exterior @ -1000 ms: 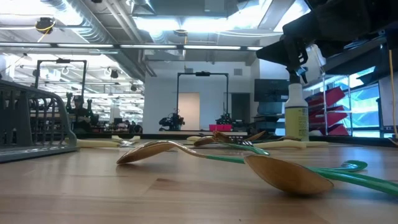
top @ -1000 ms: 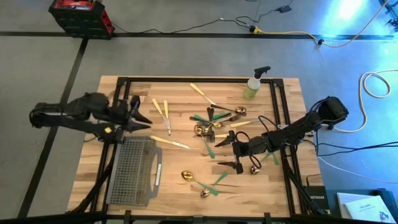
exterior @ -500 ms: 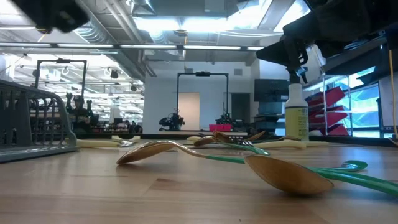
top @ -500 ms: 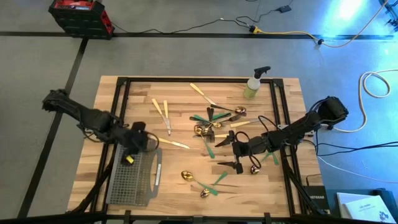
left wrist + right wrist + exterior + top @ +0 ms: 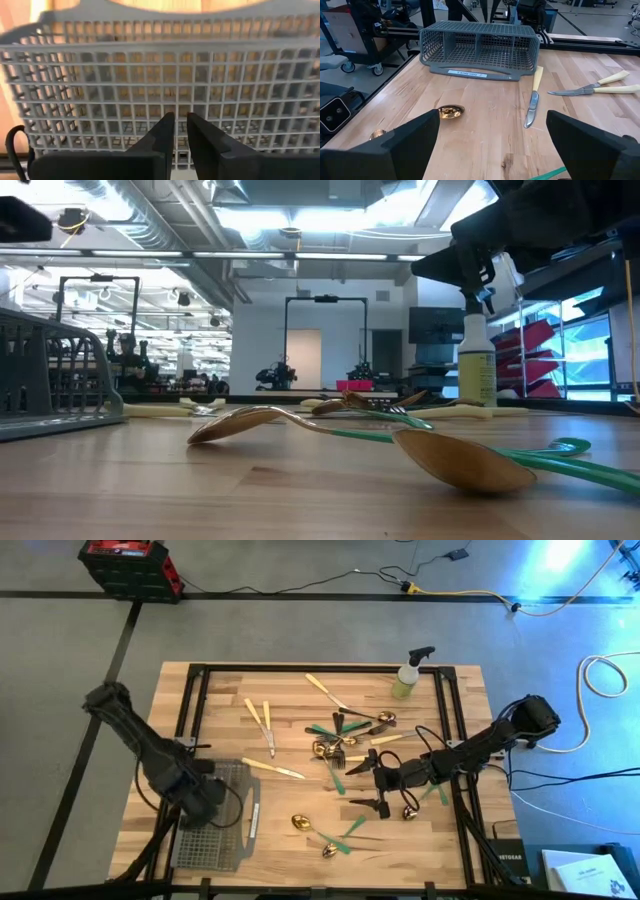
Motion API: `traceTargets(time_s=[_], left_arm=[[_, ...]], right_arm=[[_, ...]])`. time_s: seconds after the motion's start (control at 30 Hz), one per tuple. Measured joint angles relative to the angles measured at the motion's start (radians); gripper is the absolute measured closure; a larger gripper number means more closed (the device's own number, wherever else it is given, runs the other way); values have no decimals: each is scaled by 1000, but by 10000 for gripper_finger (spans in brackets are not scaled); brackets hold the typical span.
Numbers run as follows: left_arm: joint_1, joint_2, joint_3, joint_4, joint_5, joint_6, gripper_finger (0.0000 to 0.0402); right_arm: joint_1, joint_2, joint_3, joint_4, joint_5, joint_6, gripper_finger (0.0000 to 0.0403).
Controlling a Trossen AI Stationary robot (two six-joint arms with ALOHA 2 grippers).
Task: Sort silverware
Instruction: Move the silverware tray to standing position
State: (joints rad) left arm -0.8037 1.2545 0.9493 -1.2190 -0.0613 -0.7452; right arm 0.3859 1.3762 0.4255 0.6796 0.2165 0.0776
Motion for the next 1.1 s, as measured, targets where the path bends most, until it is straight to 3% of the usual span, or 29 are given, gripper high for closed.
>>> traceTargets(time_s=[0.27,0.73,1.1], left_arm=[[-22,90,5,4,18,6,363],[23,93,2,117,-7,20,364],[114,95,0,258,-105,119,364]], right_arm=[[0,0,0,1,0,0,52],[0,0,0,2,0,0,52],[0,0,0,-1,0,26,52]])
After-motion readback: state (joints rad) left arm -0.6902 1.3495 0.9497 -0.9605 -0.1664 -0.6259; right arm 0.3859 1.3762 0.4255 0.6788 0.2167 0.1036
